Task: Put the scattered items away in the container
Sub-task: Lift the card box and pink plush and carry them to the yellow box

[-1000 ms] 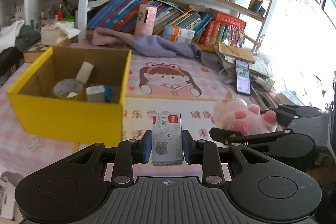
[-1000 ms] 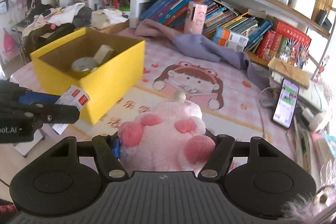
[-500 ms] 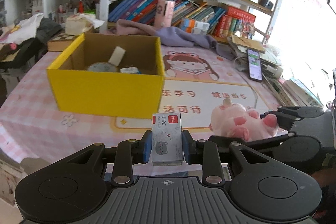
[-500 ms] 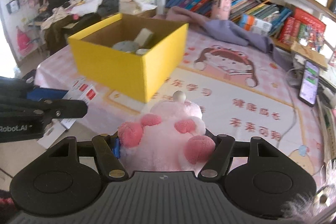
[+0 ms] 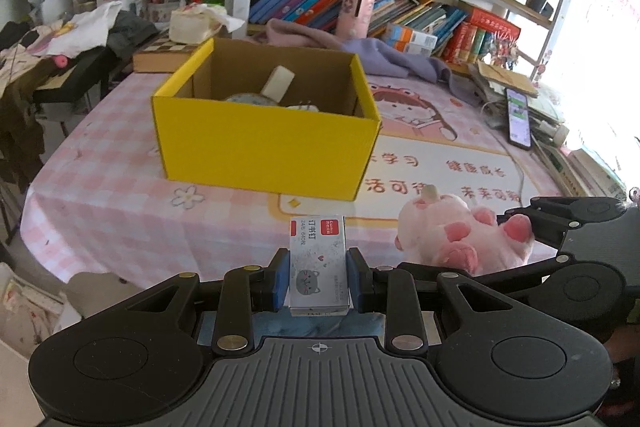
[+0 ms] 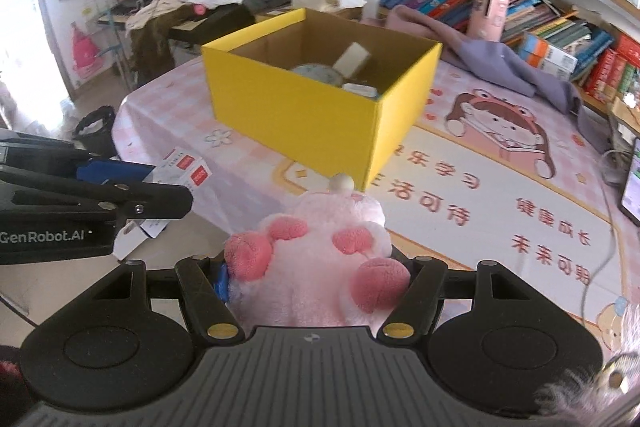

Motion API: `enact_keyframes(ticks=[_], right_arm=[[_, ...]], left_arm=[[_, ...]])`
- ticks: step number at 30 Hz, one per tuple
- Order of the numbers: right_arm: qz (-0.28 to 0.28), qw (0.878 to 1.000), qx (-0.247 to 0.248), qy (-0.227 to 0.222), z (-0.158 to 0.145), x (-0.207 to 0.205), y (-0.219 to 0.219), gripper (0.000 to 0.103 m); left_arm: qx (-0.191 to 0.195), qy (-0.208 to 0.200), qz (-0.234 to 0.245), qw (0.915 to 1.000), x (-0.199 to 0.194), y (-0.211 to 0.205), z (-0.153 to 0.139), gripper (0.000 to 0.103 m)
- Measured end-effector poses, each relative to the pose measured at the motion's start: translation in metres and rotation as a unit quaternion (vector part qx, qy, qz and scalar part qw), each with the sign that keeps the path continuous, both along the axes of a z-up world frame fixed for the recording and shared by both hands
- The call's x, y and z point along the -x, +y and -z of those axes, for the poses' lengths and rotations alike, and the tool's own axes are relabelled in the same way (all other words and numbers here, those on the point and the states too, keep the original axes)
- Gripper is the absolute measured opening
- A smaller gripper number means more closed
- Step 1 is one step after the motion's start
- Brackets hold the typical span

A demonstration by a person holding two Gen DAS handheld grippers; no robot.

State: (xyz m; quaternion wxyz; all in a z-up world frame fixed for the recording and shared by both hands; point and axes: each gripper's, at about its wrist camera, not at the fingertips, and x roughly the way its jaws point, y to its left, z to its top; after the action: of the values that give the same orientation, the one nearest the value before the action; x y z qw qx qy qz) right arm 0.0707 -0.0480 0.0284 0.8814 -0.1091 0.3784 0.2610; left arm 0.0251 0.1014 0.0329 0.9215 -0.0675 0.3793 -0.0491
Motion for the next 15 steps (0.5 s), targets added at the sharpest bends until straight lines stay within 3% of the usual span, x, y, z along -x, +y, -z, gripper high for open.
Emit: enact_keyframes(ticks=[15], right_arm=[[-0.029,0.999,-0.009,0.020,0.002,-0.008,0.030,0.066]], left_arm=[[0.030,0.000,-0.038,0.9988,-0.001,0.038,0.000,0.028]])
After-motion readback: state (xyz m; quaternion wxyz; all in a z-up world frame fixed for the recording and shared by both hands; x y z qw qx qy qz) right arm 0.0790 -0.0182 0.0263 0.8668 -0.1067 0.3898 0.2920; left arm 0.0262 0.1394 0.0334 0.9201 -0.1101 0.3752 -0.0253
